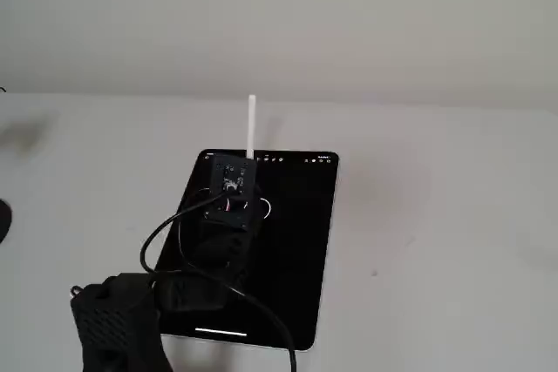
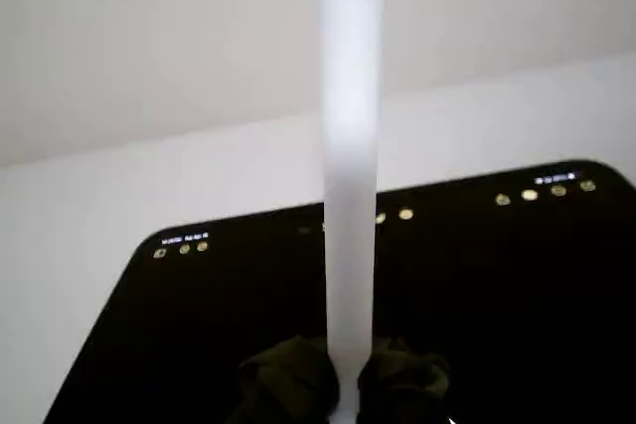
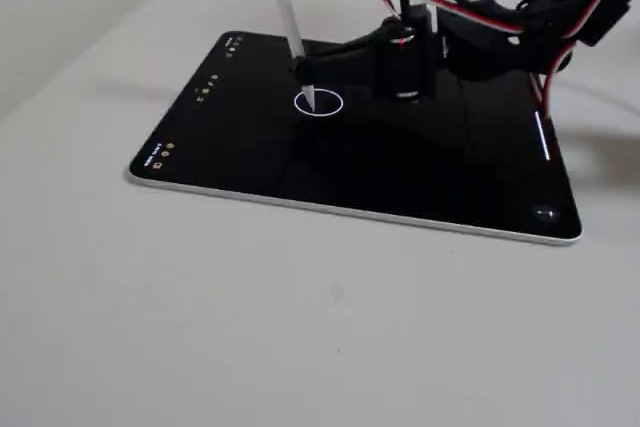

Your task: Draw 2 dots in a circle representing the eyes of a stickman

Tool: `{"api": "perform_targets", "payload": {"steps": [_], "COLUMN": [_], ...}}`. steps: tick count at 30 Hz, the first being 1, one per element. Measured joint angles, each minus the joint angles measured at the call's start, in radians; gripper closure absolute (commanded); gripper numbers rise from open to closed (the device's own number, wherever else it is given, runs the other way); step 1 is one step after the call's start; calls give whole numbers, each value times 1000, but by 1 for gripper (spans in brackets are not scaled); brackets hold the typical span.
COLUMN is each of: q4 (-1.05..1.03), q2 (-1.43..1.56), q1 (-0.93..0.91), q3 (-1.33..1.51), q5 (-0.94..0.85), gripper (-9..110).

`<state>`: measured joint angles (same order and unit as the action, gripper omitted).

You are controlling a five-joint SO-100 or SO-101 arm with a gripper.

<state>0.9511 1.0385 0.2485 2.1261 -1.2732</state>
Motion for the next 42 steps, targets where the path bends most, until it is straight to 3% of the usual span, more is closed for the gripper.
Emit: {"api": "perform_targets", "payload": {"steps": [15, 25, 42], "q4": [23, -95, -127], "q2": [-14, 118, 133], "q1": [0, -51, -71], "q3": [0, 2, 2], "q5": [-14, 123, 32], "gripper": [102, 102, 102]}}
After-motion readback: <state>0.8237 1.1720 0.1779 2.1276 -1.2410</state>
